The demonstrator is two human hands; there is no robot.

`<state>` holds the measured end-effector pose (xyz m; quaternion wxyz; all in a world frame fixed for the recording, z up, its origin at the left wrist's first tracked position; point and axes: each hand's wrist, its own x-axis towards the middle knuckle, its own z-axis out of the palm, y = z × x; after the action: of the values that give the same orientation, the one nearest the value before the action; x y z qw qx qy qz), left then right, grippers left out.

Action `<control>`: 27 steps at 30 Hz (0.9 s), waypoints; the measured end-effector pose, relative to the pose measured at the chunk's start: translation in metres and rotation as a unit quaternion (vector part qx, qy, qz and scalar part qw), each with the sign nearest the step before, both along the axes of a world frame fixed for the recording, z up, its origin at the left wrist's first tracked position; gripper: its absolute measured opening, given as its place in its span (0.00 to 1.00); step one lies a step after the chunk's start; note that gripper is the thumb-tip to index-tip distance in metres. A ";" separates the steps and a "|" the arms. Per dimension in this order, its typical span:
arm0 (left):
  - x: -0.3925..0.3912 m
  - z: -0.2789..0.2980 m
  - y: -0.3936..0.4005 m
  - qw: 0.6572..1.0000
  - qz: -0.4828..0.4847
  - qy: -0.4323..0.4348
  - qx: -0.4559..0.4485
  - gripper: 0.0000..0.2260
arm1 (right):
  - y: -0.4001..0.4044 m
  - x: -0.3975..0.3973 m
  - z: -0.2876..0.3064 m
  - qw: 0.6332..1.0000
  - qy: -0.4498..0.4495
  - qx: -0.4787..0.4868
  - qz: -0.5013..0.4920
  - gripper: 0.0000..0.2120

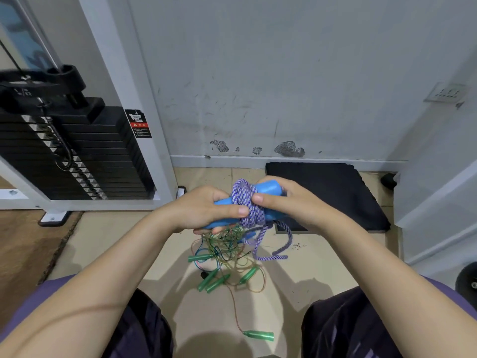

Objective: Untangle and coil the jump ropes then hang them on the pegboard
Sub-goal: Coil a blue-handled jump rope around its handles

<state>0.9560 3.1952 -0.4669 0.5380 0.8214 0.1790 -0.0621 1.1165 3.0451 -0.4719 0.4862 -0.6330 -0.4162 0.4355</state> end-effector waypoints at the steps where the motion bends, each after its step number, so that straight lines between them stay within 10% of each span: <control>1: 0.000 0.000 0.002 1.000 0.018 -0.017 -0.015 0.21 | 0.000 -0.002 -0.001 0.999 0.040 0.014 -0.002 0.14; 9: 0.008 -0.005 -0.005 0.973 0.127 -0.118 -0.152 0.20 | 0.009 -0.004 -0.012 0.977 0.193 0.087 -0.032 0.22; 12: 0.013 -0.009 -0.005 0.947 0.197 -0.135 -0.213 0.20 | 0.009 -0.007 -0.019 0.999 0.041 0.012 -0.010 0.24; 15: 0.014 -0.014 -0.006 0.934 0.197 -0.144 -0.261 0.17 | 0.010 -0.011 -0.028 0.993 -0.109 -0.033 0.002 0.04; 23: 0.008 -0.011 0.034 0.863 0.379 -0.195 -0.272 0.14 | 0.006 -0.023 -0.008 0.978 -0.199 -0.068 -0.005 0.18; 27: -0.001 -0.008 0.044 0.899 0.368 -0.154 -0.183 0.15 | 0.001 -0.010 0.002 0.944 -0.324 -0.036 -0.049 0.17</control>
<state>0.9553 3.2392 -0.4751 0.6842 0.5834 0.3687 0.2356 1.1066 3.0459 -0.4696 0.3226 -0.7769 -0.5034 0.1974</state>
